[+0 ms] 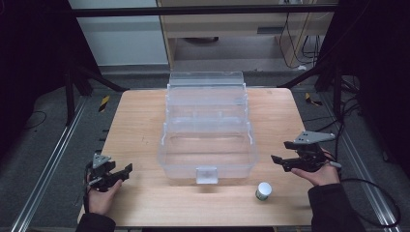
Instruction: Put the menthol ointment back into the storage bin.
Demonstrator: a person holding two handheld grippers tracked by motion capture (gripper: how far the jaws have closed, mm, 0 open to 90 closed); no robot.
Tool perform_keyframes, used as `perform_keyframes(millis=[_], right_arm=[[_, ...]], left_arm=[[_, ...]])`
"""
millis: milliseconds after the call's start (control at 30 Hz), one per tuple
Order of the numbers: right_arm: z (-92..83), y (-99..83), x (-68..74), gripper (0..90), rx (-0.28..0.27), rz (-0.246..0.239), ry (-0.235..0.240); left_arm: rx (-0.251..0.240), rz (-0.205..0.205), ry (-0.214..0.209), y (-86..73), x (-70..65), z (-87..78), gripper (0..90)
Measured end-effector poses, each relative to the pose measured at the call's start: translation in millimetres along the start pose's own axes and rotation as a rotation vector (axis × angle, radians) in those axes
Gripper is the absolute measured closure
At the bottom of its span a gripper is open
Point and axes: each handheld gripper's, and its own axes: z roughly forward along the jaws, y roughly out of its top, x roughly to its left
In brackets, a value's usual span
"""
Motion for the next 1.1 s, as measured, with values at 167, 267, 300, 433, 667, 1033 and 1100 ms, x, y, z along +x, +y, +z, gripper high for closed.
perform_keyframes(millis=[167, 267, 300, 433, 667, 1033, 1100], right_arm=[[-5.2, 7.4, 5.2, 26.5, 0.026, -0.058, 0.055], [-8.7, 12.6, 8.9, 25.5, 0.044, -0.093, 0.092], [-10.1, 15.7, 11.7, 24.9, 0.07, -0.123, 0.109], [-10.5, 18.7, 16.4, 24.1, 0.11, -0.17, 0.135], [-5.0, 22.3, 30.4, 24.3, 0.216, -0.267, 0.2], [3.6, 24.1, 46.6, 27.0, 0.321, -0.375, 0.257], [5.6, 24.3, 50.2, 27.8, 0.348, -0.398, 0.268]], left_arm=[[0.003, 0.01, -0.004, 0.0, -1.4, 0.7, 28.9], [0.004, 0.018, -0.001, 0.1, -2.4, 0.7, 28.8], [0.005, 0.02, -0.001, 0.1, -2.7, 0.9, 28.6], [0.007, 0.026, 0.004, 0.0, -2.8, 1.1, 28.1], [0.013, 0.028, 0.005, -0.4, -3.1, 2.0, 27.7], [0.018, 0.035, 0.009, -0.6, -3.2, 2.5, 27.3], [0.021, 0.039, 0.009, -0.6, -3.3, 2.7, 27.3]])
